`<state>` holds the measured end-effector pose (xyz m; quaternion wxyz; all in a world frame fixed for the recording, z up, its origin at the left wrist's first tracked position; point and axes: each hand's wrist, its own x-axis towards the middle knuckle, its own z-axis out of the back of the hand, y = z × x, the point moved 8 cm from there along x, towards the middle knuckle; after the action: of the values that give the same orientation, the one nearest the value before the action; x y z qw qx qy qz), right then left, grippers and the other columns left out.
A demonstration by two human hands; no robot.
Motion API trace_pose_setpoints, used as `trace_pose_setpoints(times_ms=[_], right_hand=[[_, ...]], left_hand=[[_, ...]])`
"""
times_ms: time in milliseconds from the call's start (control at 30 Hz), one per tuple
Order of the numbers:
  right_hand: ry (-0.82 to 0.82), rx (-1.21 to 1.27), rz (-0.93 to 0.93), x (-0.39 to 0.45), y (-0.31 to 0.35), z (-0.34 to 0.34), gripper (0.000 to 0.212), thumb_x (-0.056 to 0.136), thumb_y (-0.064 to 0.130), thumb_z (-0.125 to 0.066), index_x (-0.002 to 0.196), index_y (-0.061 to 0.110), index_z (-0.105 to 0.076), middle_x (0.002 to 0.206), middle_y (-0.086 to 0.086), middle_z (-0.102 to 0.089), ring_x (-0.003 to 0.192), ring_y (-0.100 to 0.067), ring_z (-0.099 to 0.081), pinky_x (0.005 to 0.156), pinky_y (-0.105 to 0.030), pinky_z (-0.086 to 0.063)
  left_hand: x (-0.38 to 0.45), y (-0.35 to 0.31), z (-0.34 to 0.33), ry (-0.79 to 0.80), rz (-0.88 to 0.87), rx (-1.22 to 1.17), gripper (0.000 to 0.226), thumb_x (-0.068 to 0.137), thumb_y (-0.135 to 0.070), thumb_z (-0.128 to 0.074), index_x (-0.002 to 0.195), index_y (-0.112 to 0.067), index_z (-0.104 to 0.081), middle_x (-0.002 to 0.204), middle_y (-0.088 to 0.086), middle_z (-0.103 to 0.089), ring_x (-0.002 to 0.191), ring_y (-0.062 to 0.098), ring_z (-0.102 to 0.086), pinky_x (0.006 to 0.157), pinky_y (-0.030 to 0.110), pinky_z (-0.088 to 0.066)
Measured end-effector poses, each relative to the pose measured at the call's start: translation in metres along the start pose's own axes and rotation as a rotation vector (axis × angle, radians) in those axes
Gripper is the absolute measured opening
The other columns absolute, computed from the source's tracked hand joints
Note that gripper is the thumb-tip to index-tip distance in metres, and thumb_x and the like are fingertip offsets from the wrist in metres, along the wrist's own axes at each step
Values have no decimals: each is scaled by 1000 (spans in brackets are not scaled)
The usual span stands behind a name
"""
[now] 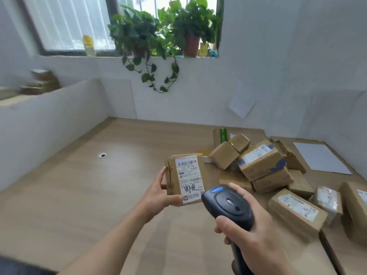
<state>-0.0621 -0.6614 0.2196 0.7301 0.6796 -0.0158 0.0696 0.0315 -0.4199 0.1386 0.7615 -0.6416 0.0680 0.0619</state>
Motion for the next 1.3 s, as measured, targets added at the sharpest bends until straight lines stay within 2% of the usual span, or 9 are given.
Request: trace_pose_setpoints(times_ms=[133, 267, 433, 533, 667, 900, 1033, 1167, 1300], right_hand=[[54, 53, 34, 6, 16, -75, 90, 41, 40, -84, 127, 31, -59, 105, -1, -79, 84, -21, -77, 60, -19, -54], [131, 99, 58, 9, 36, -135, 89, 42, 37, -85, 127, 29, -60, 106, -1, -78, 82, -23, -77, 59, -21, -54], [208, 143, 88, 8, 56, -184, 79, 46, 27, -84, 121, 28, -61, 100, 0, -79, 75, -21, -76, 56, -19, -53], [239, 155, 113, 8, 61, -200, 77, 48, 29, -84, 122, 30, -62, 99, -3, -79, 76, -21, -76, 57, -19, -52], [283, 160, 126, 10, 62, -209, 80, 46, 39, -82, 123, 32, -62, 99, -5, -79, 77, -21, -76, 59, -20, -52], [354, 166, 96, 19, 64, -207, 73, 53, 24, -84, 121, 36, -62, 97, -5, -78, 74, -24, -74, 49, -27, -52], [386, 186, 101, 23, 66, -203, 80, 46, 34, -86, 122, 39, -61, 102, -3, -78, 81, -29, -76, 53, -28, -54], [432, 194, 130, 24, 70, -203, 82, 45, 41, -85, 123, 39, -60, 106, -1, -78, 86, -26, -77, 64, -31, -54], [476, 198, 150, 21, 72, -203, 81, 45, 43, -83, 122, 40, -60, 106, -2, -77, 85, -24, -76, 67, -31, -55]], left_hand=[[-21, -27, 90, -89, -78, 12, 125, 55, -17, -90, 156, -44, -21, 121, 11, -60, 101, 31, -72, 89, 47, -59], [-48, -39, 157, -178, -130, 11, 122, 56, -17, -88, 155, -43, -23, 122, 10, -61, 103, 29, -71, 74, 30, -59], [-77, -42, 209, -270, -162, 23, 114, 68, -10, -89, 154, -44, -23, 122, 9, -61, 106, 25, -69, 71, 24, -57], [-91, -43, 230, -331, -184, 6, 117, 62, -13, -87, 155, -45, -24, 121, 11, -61, 107, 26, -69, 72, 26, -58], [-105, -45, 246, -400, -188, -6, 117, 58, -15, -85, 153, -46, -25, 120, 11, -60, 105, 28, -70, 72, 26, -58], [-117, -45, 249, -492, -186, -33, 112, 58, -11, -85, 146, -54, -30, 120, 13, -59, 109, 33, -67, 74, 33, -60], [-122, -48, 244, -526, -172, -7, 113, 58, -14, -87, 147, -54, -29, 119, 9, -60, 107, 27, -69, 85, 44, -61], [-131, -50, 237, -547, -166, 6, 117, 59, -12, -86, 153, -47, -26, 122, 9, -58, 108, 20, -66, 82, 41, -62], [-141, -48, 231, -578, -155, 28, 112, 72, 0, -86, 154, -45, -25, 124, 4, -56, 104, 9, -62, 79, 36, -62]])
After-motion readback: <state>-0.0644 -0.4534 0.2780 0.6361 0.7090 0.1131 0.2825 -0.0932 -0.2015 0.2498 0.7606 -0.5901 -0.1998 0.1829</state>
